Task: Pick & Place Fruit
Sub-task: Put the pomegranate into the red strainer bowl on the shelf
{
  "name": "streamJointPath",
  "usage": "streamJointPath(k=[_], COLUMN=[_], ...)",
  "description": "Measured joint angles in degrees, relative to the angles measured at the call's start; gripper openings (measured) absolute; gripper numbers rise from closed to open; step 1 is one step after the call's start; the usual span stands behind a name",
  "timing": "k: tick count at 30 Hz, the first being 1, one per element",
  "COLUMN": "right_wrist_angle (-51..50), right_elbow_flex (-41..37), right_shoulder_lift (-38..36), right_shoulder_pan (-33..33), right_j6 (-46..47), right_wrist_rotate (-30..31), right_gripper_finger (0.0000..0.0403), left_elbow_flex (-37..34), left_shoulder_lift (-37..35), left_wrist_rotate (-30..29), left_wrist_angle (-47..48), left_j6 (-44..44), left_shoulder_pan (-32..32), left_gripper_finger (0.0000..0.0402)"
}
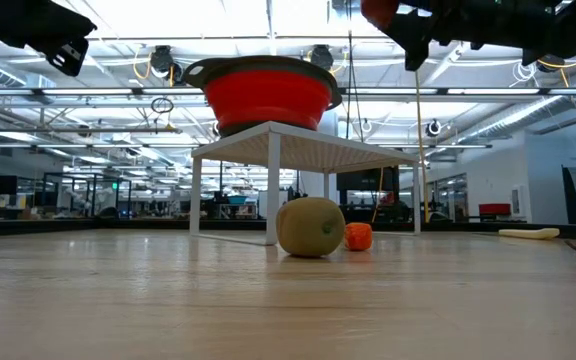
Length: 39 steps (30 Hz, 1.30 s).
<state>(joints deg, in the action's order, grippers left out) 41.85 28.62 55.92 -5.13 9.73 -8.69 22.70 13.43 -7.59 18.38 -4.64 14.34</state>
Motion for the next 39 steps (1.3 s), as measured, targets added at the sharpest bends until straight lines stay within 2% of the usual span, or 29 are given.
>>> streamJointPath(k=[7,15,21,25,31,39], right_wrist_angle=[1.01,2.27,1.58,-2.59,-13.68,-15.81], right_elbow_flex=[0.00,0.02,0.81,4.73,13.14,21.40], right_shoulder_lift=[0.02,0.02,0.02,0.03,0.76,7.31], right_shoulder_pan=[-0.01,0.00,0.00,-0.01,-0.04,-0.13], right_j6=[-9.27,-9.14,-8.93,-8.92,-11.65,-11.98], right_wrist_rotate=[6.84,13.38,13.43,13.59,17.91,17.58], right_gripper_finger=[0.0198,0.0198,0.0198,0.0198,0.0198,0.0198], left_elbow_flex=[0.00,0.00,0.00,0.00,0.01,0.00], left_shoulder_lift=[0.00,0.00,0.02,0.02,0.02,0.06], left_wrist_rotate=[0.00,-0.06,-0.59,-0.59,-0.58,-0.55], left_wrist_angle=[0.00,1.18,3.25,3.36,3.20,2.86], left_j6=[-0.07,-0.19,1.60,4.70,4.34,4.20], left_shoulder_pan=[0.01,0.01,0.00,-0.01,0.01,0.01], left_gripper_finger=[0.0021,0.0021,0.0021,0.0021,0.0021,0.0021])
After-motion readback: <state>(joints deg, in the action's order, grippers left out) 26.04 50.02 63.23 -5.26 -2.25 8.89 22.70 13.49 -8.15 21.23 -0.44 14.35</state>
